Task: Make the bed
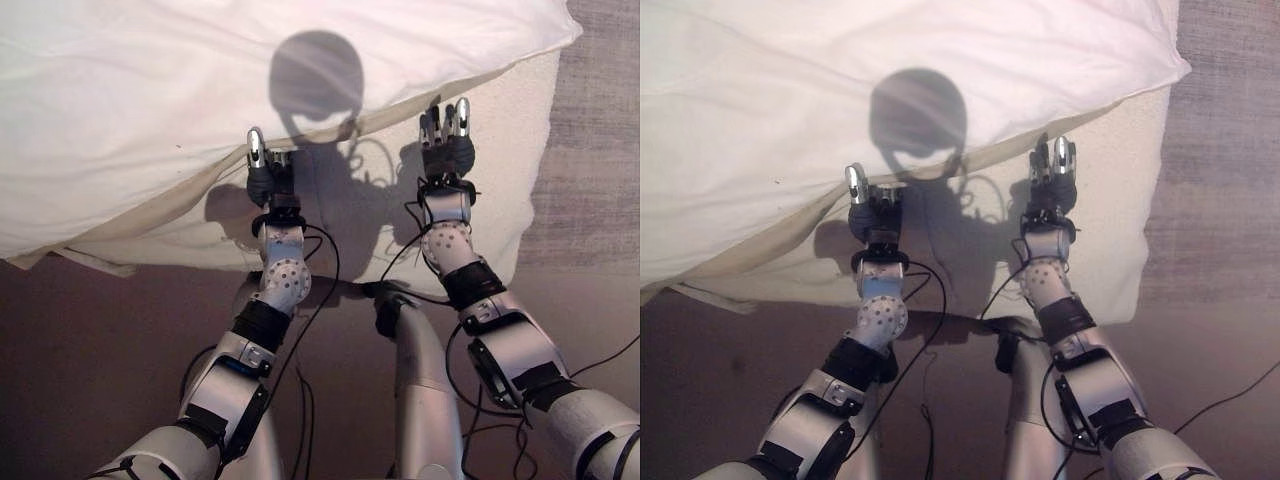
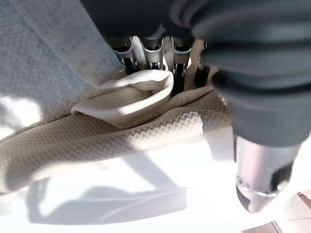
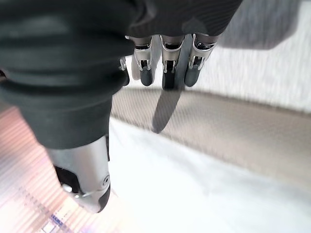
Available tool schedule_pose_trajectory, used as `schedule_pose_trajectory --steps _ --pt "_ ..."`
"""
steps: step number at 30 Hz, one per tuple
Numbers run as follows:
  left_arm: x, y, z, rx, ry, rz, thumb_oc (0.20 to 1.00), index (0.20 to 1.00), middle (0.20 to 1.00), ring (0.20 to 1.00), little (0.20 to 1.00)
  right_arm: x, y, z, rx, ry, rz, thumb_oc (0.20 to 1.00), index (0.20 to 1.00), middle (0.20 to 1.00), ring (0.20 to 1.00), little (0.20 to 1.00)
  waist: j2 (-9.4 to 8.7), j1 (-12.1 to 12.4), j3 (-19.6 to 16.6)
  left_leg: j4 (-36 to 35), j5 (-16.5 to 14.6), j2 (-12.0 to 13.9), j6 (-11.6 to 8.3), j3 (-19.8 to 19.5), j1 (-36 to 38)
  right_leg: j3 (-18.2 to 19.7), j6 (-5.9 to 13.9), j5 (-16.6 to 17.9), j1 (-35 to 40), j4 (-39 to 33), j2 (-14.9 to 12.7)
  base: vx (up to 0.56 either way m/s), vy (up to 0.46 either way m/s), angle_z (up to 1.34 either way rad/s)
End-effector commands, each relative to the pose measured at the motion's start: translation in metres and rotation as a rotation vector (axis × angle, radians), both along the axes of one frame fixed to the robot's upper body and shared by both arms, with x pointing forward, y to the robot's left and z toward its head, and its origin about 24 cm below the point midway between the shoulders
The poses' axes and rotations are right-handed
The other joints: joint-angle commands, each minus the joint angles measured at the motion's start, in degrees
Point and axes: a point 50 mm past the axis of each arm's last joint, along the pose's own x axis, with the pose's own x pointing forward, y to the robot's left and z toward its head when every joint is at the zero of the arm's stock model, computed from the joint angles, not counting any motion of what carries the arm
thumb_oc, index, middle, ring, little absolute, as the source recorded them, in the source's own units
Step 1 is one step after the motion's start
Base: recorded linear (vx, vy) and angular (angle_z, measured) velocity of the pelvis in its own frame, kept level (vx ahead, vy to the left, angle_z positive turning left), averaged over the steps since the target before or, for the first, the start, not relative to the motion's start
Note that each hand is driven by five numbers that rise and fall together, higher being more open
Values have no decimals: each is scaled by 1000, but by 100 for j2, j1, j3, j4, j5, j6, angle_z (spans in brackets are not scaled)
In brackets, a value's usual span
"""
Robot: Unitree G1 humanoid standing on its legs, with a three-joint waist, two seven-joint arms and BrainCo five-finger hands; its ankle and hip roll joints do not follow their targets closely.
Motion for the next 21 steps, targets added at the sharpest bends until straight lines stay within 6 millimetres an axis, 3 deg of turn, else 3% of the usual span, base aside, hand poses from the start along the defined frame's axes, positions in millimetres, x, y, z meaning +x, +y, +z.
schedule_pose_trajectory --steps 1,12,21 --pt "-10 -12 25 70 -152 -38 1000 1000 1000 1000 1000 2 -5 19 -88 -41 -35 1000 1000 1000 1000 1000 284 47 -408 564 -1071 38 -185 -207 90 -56 353 327 -199 -421 365 26 -14 6" --pt "-16 -13 29 75 -191 -52 1000 1000 1000 1000 1000 12 -8 39 -67 -7 -58 1000 1000 1000 1000 1000 361 193 -327 358 -955 -16 -190 -298 48 -125 352 267 -273 -343 344 13 -7 6" --pt "-19 -15 30 88 -208 -69 1000 1000 1000 1000 1000 20 -20 20 -28 110 -98 1000 1000 1000 1000 1000 457 213 -309 344 -937 -35 -183 -301 -8 -131 333 224 -359 -253 345 4 8 1"
